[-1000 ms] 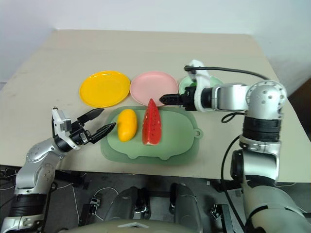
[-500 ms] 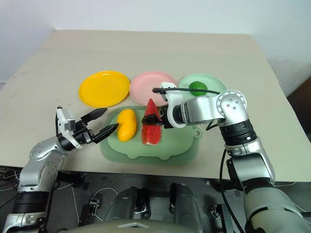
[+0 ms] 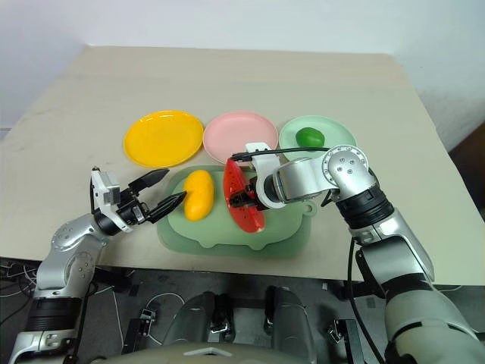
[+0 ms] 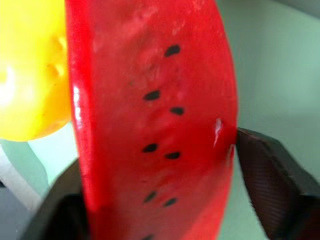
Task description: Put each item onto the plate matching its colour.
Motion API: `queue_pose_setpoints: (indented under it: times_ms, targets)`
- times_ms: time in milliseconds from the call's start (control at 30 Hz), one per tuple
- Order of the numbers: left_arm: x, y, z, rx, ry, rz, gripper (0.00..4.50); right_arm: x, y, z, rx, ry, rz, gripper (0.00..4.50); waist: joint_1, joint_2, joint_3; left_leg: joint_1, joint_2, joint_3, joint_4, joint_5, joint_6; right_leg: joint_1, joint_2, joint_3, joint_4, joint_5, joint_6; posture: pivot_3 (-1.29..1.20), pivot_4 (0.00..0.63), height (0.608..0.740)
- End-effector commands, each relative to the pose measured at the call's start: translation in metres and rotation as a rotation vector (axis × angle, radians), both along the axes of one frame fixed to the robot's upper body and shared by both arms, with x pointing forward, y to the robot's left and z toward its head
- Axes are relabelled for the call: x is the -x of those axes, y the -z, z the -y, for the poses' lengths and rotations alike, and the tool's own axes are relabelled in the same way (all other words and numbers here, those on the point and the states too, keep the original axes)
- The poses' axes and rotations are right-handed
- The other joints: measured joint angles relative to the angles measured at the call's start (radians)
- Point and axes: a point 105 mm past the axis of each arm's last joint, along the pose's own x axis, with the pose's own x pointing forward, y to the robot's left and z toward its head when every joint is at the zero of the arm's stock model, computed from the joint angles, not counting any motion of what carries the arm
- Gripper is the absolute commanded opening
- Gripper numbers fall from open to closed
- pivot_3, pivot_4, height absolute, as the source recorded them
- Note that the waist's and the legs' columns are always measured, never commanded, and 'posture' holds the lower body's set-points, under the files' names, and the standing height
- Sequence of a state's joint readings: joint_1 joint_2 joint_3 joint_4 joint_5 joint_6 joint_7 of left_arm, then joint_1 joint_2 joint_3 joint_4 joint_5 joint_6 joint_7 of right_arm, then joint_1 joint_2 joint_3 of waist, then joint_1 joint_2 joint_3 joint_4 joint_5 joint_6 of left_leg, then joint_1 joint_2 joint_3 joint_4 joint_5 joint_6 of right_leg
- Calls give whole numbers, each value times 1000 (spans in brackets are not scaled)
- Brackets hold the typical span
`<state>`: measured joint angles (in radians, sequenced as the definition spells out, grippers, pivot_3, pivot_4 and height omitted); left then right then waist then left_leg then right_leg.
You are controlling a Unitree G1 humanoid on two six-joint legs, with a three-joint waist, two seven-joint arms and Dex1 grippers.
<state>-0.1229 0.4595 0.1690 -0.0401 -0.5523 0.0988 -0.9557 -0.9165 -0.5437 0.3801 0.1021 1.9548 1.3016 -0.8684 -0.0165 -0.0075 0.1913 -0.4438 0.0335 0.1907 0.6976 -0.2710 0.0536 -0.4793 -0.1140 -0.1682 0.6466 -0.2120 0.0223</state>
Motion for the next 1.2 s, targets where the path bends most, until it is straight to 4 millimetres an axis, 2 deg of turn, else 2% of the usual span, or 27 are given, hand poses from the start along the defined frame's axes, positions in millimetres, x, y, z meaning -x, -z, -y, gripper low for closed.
queue_pose_setpoints:
  times_ms: [33, 167, 267, 367, 467, 633, 800, 967, 1100, 1200]
  targets:
    - [1, -8, 6, -13, 17, 41, 4500, 0, -11, -2, -1, -32, 44, 3059, 1, 0, 0, 0, 0, 0, 0, 0, 0, 0, 0, 0, 0, 0, 0, 0, 150, 696]
    - [1, -10, 6, -10, 14, 42, 4500, 2, -24, -5, -44, -69, 84, 3046, 1, 0, 0, 0, 0, 0, 0, 0, 0, 0, 0, 0, 0, 0, 0, 0, 150, 696]
    - [2, -12, 3, -12, 5, 44, 4500, -4, -58, -5, -141, -95, 179, 3030, 0, 0, 0, 0, 0, 0, 0, 0, 0, 0, 0, 0, 0, 0, 0, 0, 150, 696]
    - [2, -14, 1, -16, -6, 47, 4500, -21, -81, 6, -158, -56, 267, 3030, 1, 0, 0, -1, 0, 0, 0, 0, 0, -1, 0, 0, 0, 0, 0, 0, 150, 696]
    - [3, -16, 1, -10, -16, 47, 4500, -50, -99, 11, -211, 18, 370, 3030, 1, 0, 0, 0, 0, 0, 0, 0, 1, 0, 0, 0, -1, 0, 0, 0, 150, 696]
    - [6, -20, 9, -5, -15, 45, 4500, -102, -97, 11, -183, 87, 508, 3030, -1, 0, 0, 0, 0, 0, 0, -2, 4, -1, 0, 0, -1, 0, 1, 0, 150, 696]
    - [9, -22, 12, -2, -16, 43, 4500, -135, -90, 11, -161, 128, 542, 3030, -4, 1, 1, -1, 0, 1, 0, 0, 1, -2, 1, 0, 1, 1, -1, 0, 150, 696]
    - [9, -23, 11, -10, -20, 39, 4500, -146, -68, 3, -99, 104, 513, 3030, -3, 1, 1, -1, 0, 2, 0, 0, 0, -2, 1, 0, 1, 2, -3, 0, 150, 696]
    - [5, -23, 7, -17, -34, 39, 4500, -142, -50, -13, -98, 61, 436, 3030, -6, 1, 1, -1, 1, 2, 0, 0, 0, -3, 1, 0, 1, 2, -3, 0, 150, 696]
    - [4, -21, 5, -18, -37, 39, 4500, -140, -45, -22, -92, 39, 433, 3030, -8, 1, 1, -1, 1, 2, -1, 0, 0, -3, 1, 0, 1, 2, -3, 0, 150, 696]
